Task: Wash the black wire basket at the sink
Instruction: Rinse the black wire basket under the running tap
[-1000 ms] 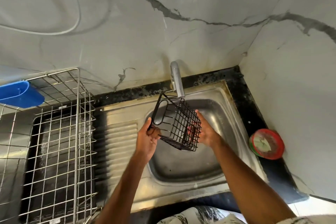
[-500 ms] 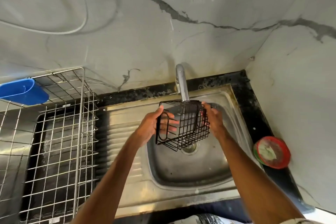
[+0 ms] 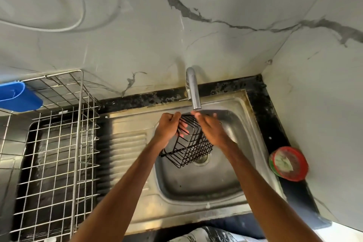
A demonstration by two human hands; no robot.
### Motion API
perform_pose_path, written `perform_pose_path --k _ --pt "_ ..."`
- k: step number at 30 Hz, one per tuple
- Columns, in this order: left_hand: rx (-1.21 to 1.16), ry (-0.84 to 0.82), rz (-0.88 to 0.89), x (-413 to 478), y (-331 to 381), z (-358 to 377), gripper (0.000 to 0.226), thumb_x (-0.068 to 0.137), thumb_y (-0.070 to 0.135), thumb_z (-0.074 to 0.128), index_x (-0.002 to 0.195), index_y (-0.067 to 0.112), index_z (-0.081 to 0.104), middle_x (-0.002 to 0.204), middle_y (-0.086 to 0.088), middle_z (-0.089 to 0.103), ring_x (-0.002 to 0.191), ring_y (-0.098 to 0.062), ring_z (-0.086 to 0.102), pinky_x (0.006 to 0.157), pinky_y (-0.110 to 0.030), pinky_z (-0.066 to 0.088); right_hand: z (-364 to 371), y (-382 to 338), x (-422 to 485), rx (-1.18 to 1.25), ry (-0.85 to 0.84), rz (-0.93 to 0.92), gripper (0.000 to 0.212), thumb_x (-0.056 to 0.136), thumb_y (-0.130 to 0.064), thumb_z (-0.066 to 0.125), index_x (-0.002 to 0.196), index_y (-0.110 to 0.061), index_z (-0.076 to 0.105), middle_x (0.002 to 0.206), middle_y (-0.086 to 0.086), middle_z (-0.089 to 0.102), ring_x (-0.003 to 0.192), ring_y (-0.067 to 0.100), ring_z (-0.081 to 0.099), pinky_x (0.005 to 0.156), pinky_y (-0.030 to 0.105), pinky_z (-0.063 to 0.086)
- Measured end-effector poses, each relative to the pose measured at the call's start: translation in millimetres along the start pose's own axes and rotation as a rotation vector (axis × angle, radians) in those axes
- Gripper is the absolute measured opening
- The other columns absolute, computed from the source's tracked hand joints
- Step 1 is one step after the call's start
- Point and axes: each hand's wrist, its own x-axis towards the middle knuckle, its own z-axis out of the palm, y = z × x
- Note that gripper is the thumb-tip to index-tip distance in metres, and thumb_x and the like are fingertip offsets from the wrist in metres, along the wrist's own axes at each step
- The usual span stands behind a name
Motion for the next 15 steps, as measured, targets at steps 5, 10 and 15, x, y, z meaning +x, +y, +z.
perform_pose_path --k 5,10,15 --pt "0.012 0.036 -0.021 15.2 5.2 -14.3 0.046 0.109 0.017 0.048 0.074 -0.004 0.070 0.055 -0.008 0.068 0.039 -0.017 0.061 0.038 -0.026 0.051 12.4 -20.9 -3.7 -0.154 -0.216 -0.126 0.057 0.109 -0.055 0.017 0.160 -0.032 0.024 0.166 -0.012 0.024 0.153 0.001 0.015 0.127 0.046 0.014" --pt "0.089 0.030 0.015 22.1 9.7 -10.4 0.047 0.105 0.015 0.050 0.063 0.003 0.069 0.051 -0.004 0.066 0.037 -0.017 0.056 0.037 -0.025 0.048 10.0 -6.1 -33.6 -0.305 -0.146 -0.266 0.060 0.107 -0.057 0.022 0.162 -0.034 0.014 0.168 -0.009 0.020 0.155 0.006 0.014 0.126 0.046 0.022" --pt "0.123 0.003 0.013 26.2 14.3 5.2 0.043 0.107 0.019 0.051 0.075 -0.001 0.070 0.057 -0.006 0.069 0.041 -0.016 0.062 0.040 -0.025 0.052 0.0 15.8 -13.5 0.076 -0.105 -0.093 0.063 0.102 -0.068 0.026 0.158 -0.039 0.027 0.166 -0.011 0.026 0.153 0.003 0.020 0.126 0.049 0.021"
